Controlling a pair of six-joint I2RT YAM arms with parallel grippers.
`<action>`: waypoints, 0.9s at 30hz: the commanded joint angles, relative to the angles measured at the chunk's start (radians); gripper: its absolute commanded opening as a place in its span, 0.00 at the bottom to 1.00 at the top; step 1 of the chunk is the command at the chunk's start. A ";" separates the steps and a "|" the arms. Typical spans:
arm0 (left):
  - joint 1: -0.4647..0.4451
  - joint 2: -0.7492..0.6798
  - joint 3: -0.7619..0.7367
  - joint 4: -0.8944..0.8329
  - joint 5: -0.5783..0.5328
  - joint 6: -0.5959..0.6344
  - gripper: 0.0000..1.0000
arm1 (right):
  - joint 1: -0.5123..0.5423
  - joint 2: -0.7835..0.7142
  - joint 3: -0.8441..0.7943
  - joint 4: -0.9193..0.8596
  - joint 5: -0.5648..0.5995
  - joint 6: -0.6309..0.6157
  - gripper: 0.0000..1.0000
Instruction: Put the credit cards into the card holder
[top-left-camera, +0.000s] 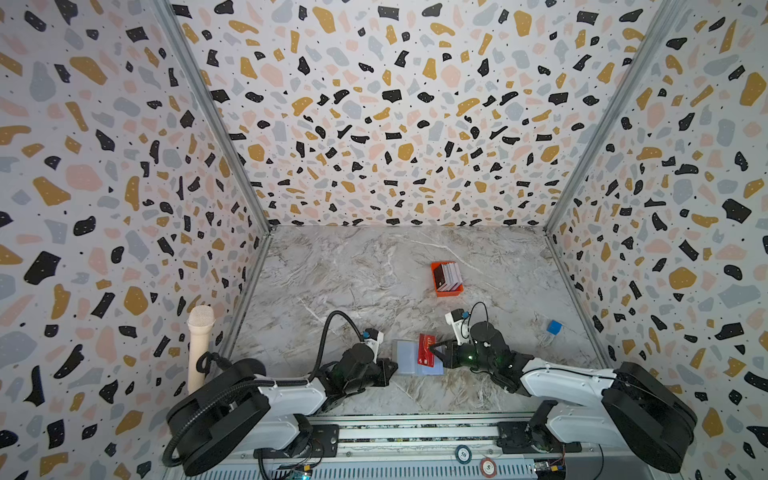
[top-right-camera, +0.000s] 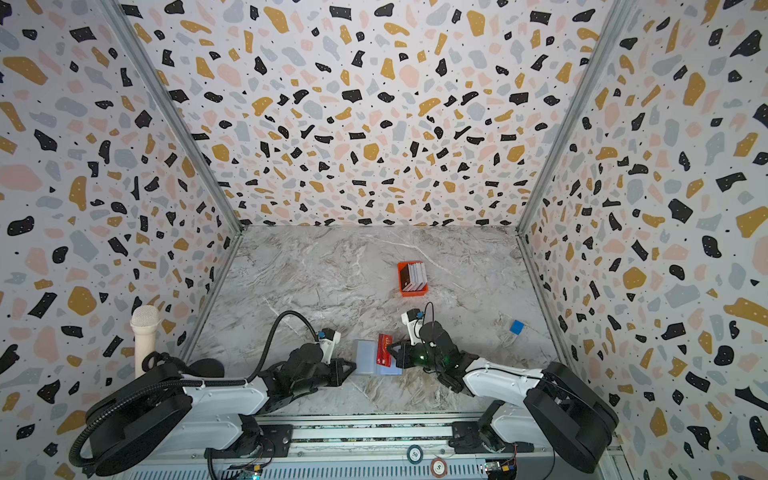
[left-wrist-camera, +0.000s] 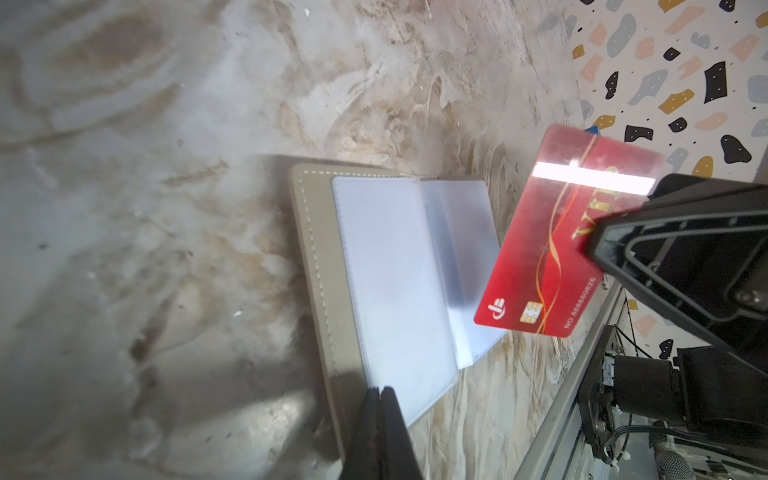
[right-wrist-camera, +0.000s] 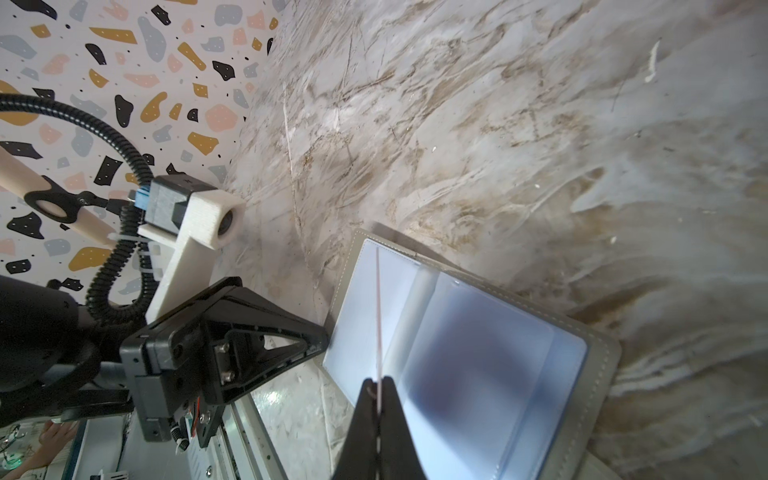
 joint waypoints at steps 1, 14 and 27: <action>-0.009 0.010 -0.016 0.045 0.017 -0.017 0.00 | -0.005 0.015 -0.003 0.056 -0.014 0.013 0.00; -0.010 0.000 -0.032 0.051 0.018 -0.027 0.00 | -0.008 0.088 0.005 0.115 -0.026 0.037 0.00; -0.010 0.016 -0.034 0.063 0.025 -0.026 0.00 | -0.008 0.139 0.002 0.138 -0.016 0.077 0.00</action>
